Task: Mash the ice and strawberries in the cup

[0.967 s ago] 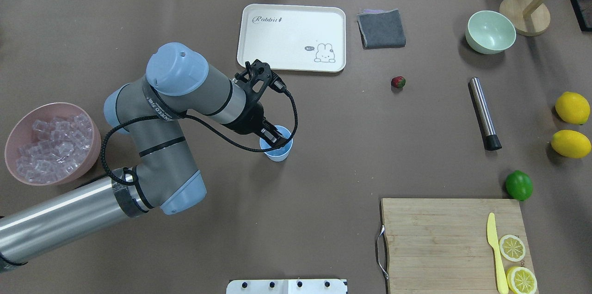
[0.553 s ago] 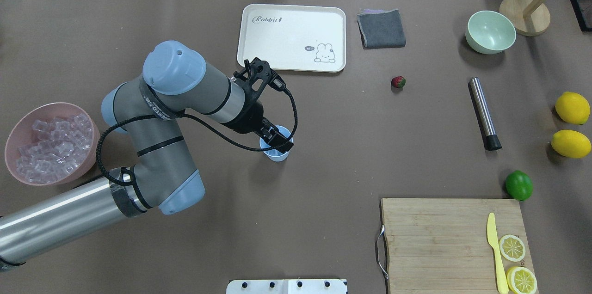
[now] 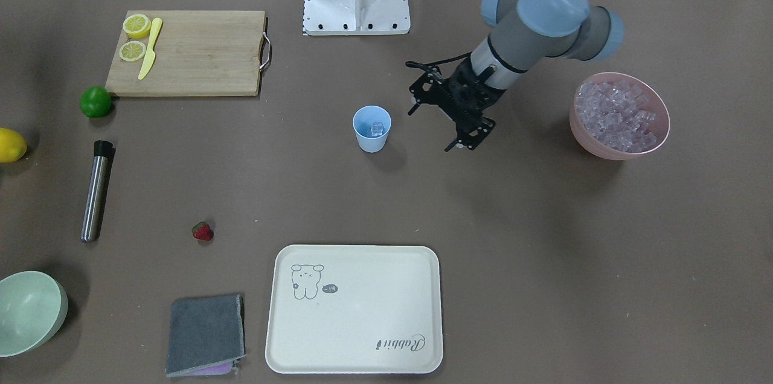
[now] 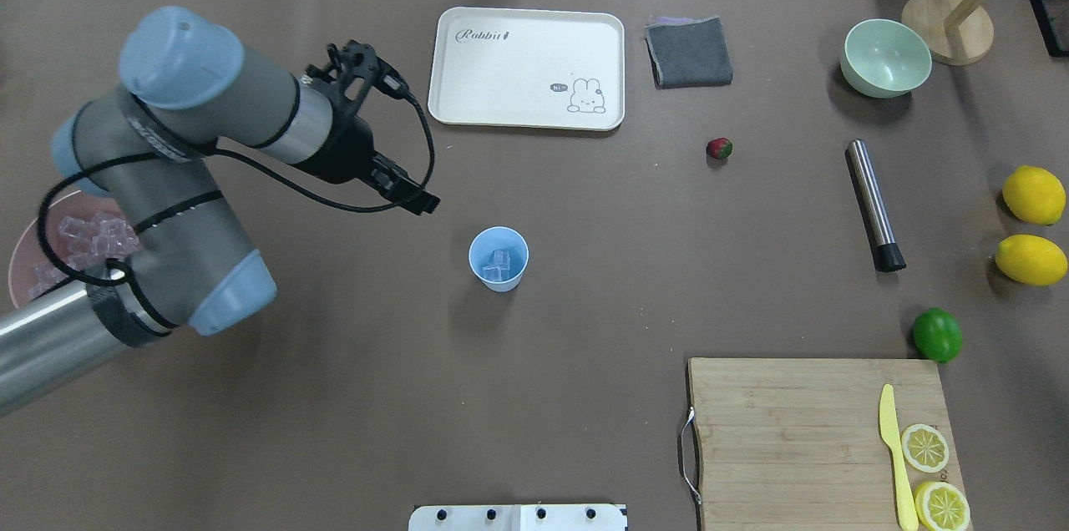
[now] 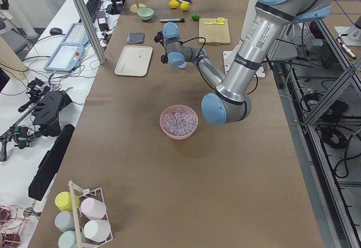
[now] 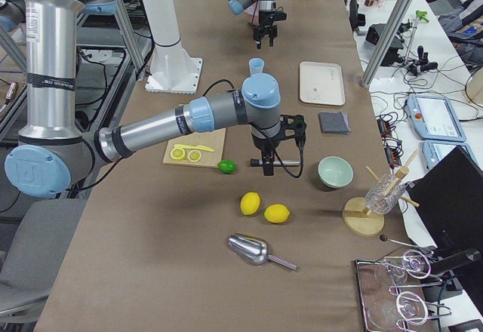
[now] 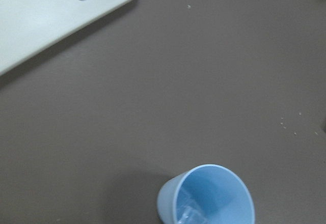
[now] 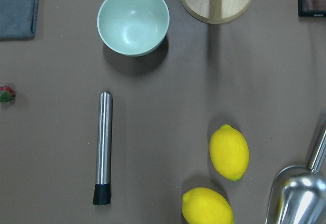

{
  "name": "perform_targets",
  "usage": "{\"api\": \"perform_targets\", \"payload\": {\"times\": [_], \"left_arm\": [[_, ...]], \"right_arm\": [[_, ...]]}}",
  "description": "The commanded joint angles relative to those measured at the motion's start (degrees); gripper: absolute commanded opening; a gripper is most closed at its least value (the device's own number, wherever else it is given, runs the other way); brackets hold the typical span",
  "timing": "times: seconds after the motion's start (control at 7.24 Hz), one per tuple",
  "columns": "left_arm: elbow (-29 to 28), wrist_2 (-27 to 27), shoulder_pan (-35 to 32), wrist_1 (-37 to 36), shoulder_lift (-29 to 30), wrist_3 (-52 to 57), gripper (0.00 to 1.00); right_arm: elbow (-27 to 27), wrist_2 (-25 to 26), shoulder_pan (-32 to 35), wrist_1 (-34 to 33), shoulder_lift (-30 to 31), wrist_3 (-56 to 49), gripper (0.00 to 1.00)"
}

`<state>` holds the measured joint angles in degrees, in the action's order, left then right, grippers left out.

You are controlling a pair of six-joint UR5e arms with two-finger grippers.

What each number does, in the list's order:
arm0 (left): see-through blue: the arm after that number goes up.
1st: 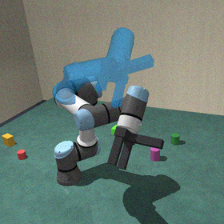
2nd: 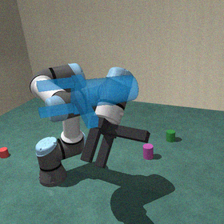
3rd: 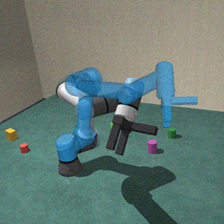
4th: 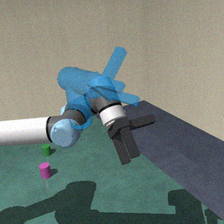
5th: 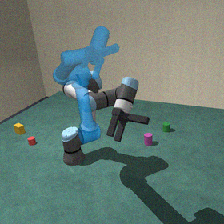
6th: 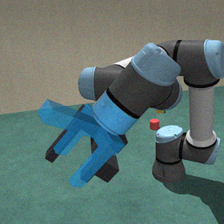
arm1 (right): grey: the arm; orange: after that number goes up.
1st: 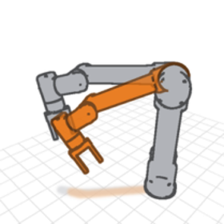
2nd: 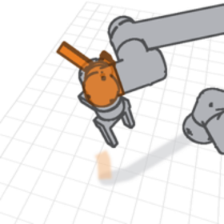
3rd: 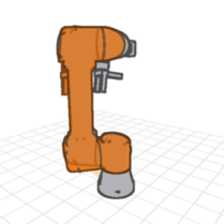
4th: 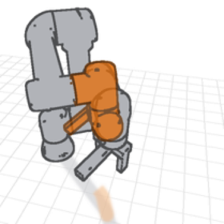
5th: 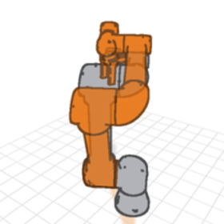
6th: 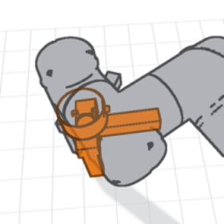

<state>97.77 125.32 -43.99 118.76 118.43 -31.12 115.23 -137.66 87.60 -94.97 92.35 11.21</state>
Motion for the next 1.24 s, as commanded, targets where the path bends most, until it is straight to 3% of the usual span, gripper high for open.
{"api": "perform_targets", "payload": {"times": [0.0, 0.28, 0.55, 0.83, 1.11], "left_arm": [[2.24, 4.05, -7.92, -7.54, -2.33, 8.91, 0.97], [3.04, 11.23, -17.30, -12.22, -4.69, 20.26, 0.97], [3.12, 12.05, -22.08, -12.68, -8.64, 27.22, 0.97], [2.51, 13.37, -26.30, -13.55, -12.43, 35.56, 0.97], [2.51, 13.73, -30.78, -22.04, -12.53, 45.83, 0.97]], "right_arm": [[-2.10, -1.90, -1.54, -0.21, -5.75, 0.22, 1.00], [-5.69, -2.10, -7.85, 0.05, -13.39, 4.06, 1.00], [-6.50, -1.39, -13.04, 0.14, -18.32, 9.50, 1.00], [-7.38, 5.52, -21.20, 0.14, -22.54, 14.35, 1.00], [-8.35, 9.05, -25.79, 0.23, -24.58, 17.00, 1.00]]}}
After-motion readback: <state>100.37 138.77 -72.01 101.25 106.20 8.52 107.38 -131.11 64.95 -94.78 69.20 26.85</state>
